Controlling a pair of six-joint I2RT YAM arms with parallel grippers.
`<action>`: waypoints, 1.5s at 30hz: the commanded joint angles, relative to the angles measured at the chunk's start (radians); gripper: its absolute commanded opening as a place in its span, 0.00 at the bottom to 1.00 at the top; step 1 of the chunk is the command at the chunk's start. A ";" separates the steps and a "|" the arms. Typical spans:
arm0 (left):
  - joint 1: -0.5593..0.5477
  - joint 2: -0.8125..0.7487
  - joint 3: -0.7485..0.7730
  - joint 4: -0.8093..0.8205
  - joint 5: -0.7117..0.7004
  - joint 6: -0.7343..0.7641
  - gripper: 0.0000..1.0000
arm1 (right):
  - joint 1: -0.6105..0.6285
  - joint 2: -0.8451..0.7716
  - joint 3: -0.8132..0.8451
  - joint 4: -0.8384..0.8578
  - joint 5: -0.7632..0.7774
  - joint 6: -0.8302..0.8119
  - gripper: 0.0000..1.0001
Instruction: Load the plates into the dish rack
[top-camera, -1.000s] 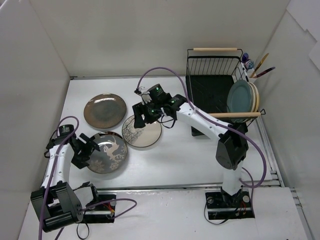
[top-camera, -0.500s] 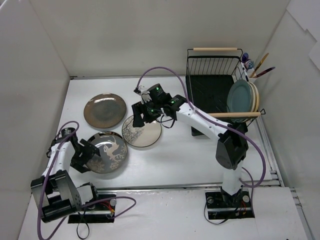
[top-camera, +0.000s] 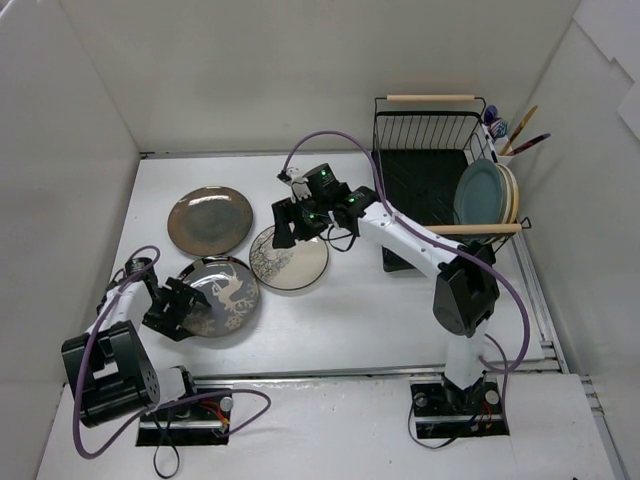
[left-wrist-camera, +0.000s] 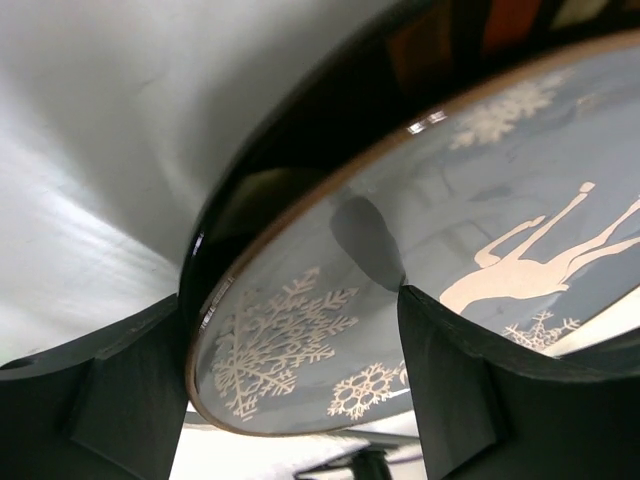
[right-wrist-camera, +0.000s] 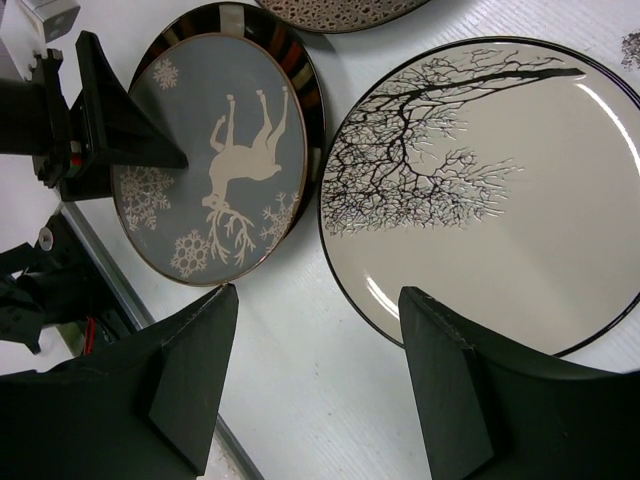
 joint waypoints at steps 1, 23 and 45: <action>-0.009 0.059 0.065 0.138 0.088 -0.054 0.70 | -0.008 -0.025 0.017 0.051 -0.017 0.012 0.63; -0.124 0.282 0.258 0.253 0.148 -0.030 0.71 | -0.045 -0.028 0.017 0.049 0.018 0.032 0.63; -0.095 0.113 0.370 0.103 0.012 0.286 0.69 | -0.037 -0.059 -0.035 0.051 0.018 0.038 0.63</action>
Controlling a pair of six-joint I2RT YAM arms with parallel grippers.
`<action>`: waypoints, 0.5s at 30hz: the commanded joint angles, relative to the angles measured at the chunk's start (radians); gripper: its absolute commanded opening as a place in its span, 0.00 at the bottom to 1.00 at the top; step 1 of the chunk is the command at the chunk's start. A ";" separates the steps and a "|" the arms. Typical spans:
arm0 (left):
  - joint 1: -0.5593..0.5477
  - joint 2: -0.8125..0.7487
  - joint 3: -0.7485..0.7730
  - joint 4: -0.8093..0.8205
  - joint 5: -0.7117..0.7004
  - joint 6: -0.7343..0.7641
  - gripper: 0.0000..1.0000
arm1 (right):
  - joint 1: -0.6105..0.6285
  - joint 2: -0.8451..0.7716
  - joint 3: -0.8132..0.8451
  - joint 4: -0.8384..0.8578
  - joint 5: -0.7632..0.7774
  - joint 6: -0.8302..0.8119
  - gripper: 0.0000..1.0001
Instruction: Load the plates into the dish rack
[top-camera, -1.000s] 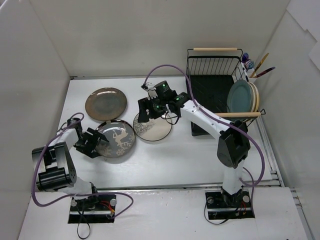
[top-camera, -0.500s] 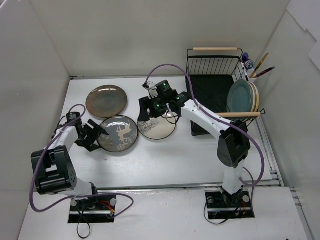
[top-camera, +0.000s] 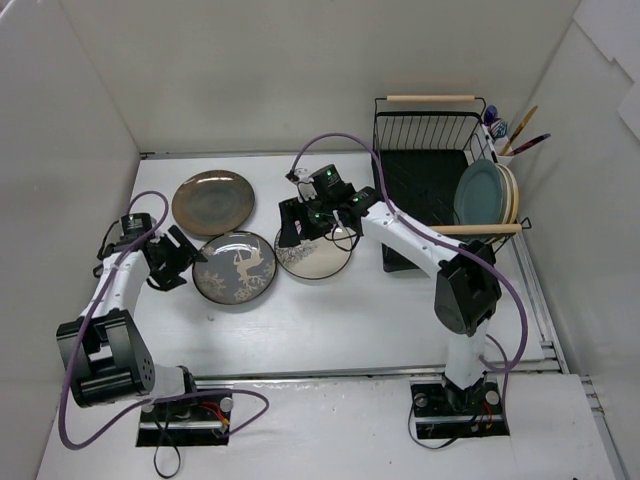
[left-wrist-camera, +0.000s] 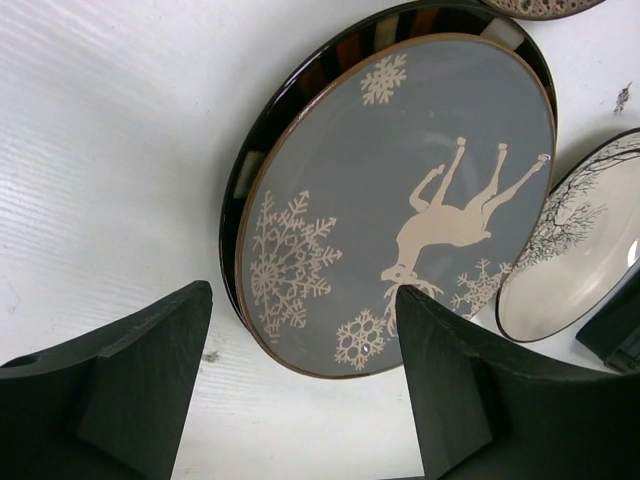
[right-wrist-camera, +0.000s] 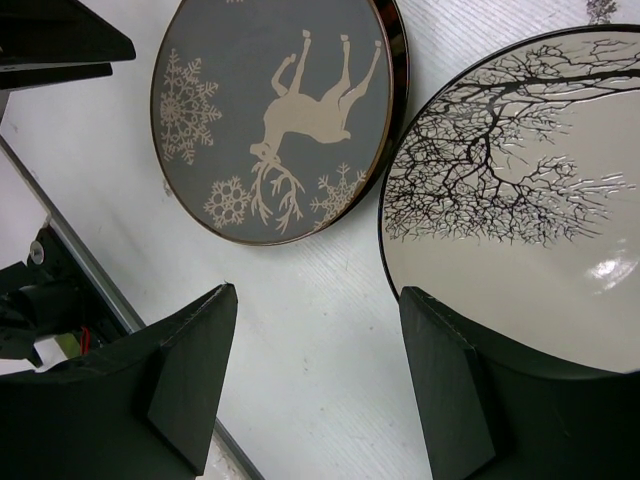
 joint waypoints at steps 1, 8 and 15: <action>0.005 0.033 0.064 0.013 0.009 0.074 0.69 | 0.003 -0.061 -0.007 0.044 0.006 0.004 0.63; 0.005 0.104 0.076 0.034 0.041 0.094 0.62 | 0.003 -0.062 -0.015 0.044 0.006 0.002 0.63; 0.005 0.132 0.072 0.057 0.076 0.100 0.60 | 0.003 -0.058 -0.012 0.044 0.012 -0.002 0.63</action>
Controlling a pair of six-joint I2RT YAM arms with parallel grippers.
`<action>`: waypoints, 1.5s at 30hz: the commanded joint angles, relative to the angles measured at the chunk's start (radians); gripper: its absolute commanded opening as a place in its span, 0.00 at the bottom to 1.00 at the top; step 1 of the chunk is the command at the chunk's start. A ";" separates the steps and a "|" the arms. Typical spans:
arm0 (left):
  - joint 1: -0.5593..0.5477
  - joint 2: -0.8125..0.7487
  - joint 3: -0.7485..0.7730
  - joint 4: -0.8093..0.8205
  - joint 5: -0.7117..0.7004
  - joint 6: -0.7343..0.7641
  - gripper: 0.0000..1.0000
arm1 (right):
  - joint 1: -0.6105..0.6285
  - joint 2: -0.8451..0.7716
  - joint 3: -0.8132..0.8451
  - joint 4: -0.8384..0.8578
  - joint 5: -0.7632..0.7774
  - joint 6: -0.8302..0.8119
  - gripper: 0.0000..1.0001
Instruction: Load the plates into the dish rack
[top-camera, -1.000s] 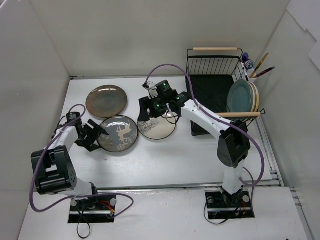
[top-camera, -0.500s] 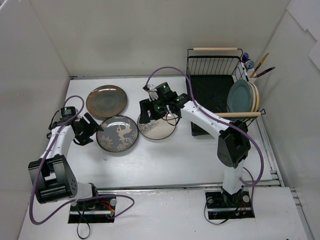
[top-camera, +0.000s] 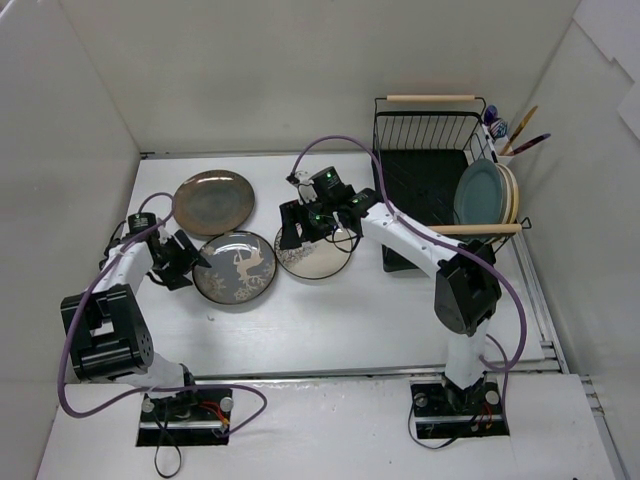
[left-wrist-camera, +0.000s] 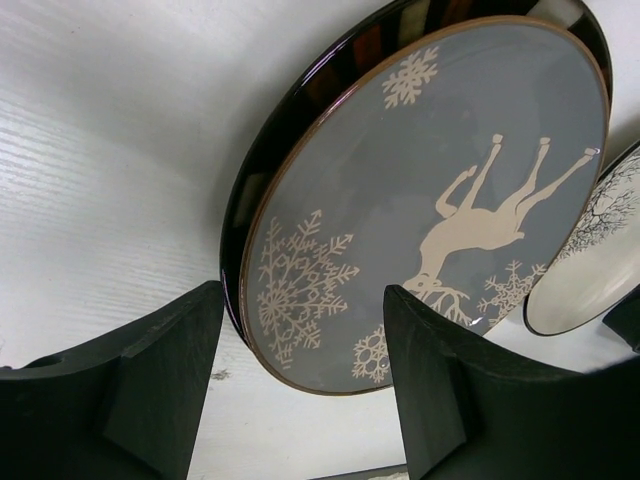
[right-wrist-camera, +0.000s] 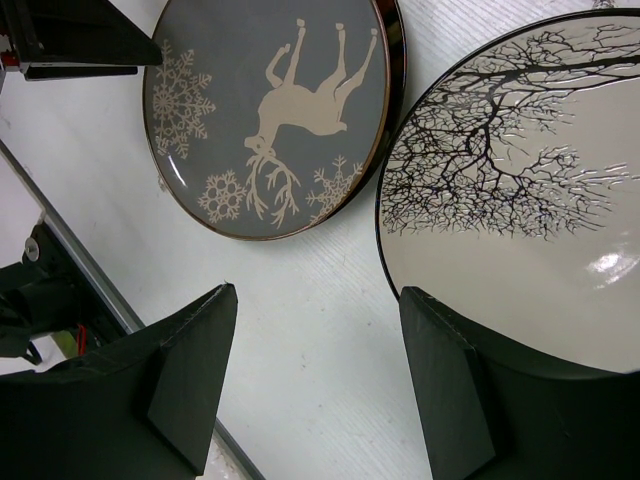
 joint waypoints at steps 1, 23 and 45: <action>0.005 -0.008 0.044 0.047 0.034 0.028 0.60 | 0.005 -0.057 0.010 0.045 0.013 -0.002 0.63; 0.005 0.041 0.044 0.097 0.141 0.027 0.57 | 0.003 -0.020 0.024 0.044 0.021 0.012 0.63; -0.035 0.078 0.030 0.159 0.215 0.022 0.54 | 0.020 0.177 0.103 0.076 0.032 0.096 0.63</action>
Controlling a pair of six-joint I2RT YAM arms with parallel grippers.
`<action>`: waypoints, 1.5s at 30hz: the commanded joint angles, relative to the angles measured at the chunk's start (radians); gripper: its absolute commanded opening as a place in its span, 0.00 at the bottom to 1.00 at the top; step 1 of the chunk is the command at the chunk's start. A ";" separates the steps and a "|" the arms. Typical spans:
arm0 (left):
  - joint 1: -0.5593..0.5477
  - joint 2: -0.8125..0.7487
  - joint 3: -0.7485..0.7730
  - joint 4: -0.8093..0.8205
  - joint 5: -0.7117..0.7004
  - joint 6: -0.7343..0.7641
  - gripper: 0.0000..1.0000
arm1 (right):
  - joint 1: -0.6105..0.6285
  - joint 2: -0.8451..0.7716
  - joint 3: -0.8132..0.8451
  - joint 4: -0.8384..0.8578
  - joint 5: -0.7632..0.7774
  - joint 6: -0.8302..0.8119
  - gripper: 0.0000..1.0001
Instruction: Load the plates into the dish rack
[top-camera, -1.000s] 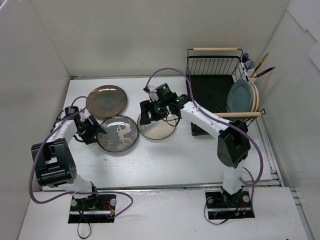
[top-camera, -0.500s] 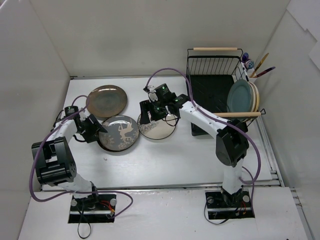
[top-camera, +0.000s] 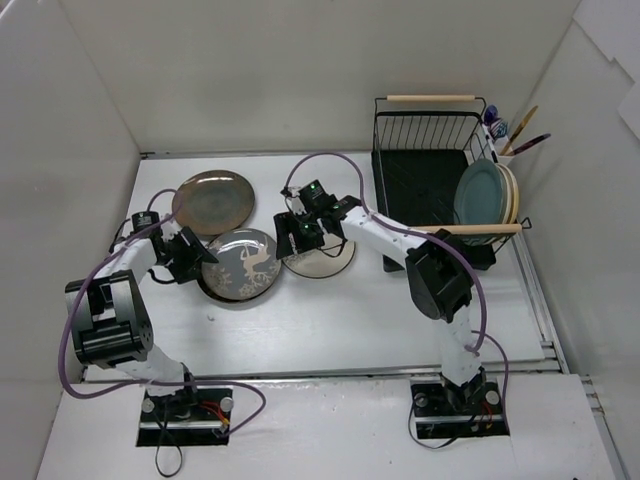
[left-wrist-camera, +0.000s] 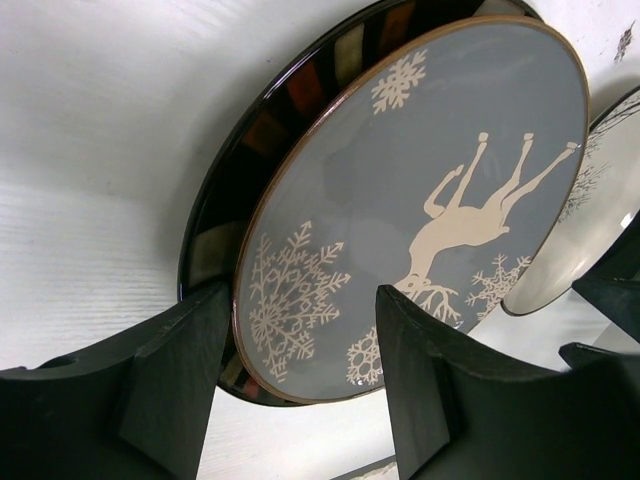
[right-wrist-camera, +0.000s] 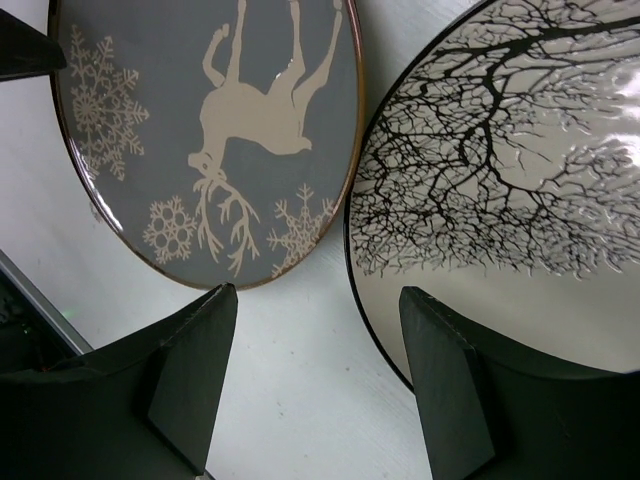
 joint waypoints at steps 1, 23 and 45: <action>-0.039 -0.001 0.024 0.046 0.068 0.000 0.54 | 0.007 0.001 0.058 0.063 -0.020 0.035 0.63; -0.129 0.068 0.088 -0.006 0.004 0.031 0.47 | 0.006 0.116 0.092 0.161 -0.090 0.081 0.63; -0.300 0.178 0.182 -0.007 -0.033 0.048 0.34 | -0.011 0.048 -0.083 0.498 -0.282 0.158 0.31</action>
